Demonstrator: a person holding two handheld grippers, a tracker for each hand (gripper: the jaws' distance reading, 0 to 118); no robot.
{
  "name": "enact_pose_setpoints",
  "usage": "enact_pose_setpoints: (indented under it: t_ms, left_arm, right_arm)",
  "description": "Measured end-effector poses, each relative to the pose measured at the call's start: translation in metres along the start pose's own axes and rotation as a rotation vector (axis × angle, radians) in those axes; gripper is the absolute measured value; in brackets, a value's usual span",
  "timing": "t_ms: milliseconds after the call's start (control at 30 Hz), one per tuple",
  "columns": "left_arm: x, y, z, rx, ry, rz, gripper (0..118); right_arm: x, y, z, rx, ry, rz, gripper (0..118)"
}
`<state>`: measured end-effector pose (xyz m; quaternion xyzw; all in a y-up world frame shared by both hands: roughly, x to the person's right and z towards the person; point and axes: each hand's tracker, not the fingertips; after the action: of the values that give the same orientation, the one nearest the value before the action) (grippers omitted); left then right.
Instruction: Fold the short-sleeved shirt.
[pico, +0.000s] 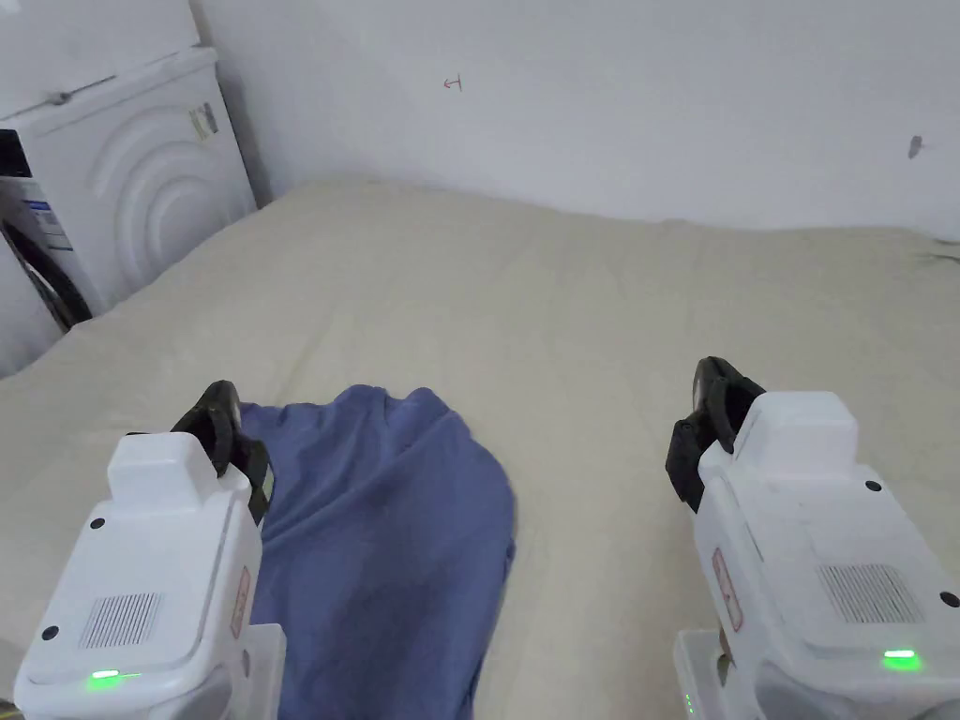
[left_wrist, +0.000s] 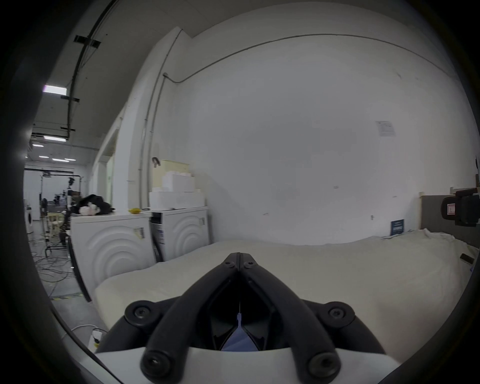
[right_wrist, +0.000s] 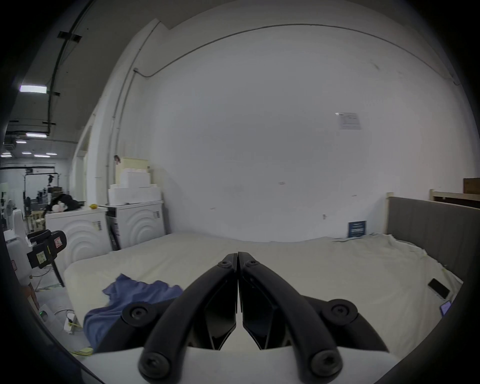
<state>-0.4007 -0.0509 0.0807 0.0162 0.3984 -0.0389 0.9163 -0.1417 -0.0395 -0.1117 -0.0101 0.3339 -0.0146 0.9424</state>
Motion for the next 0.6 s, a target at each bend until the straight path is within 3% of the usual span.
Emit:
enact_pose_setpoints:
  t_ms: [300, 600]
  left_arm:
    - [-0.06, -0.005, 0.021, -0.021, 0.137, -0.013, 0]
    - [-0.086, -0.013, 0.03, -0.044, 0.198, -0.023, 0]
  right_arm:
    - [-0.066, -0.004, -0.017, -0.01, 0.203, 0.008, 0]
    - [-0.096, -0.009, -0.022, -0.02, 0.268, 0.023, 0]
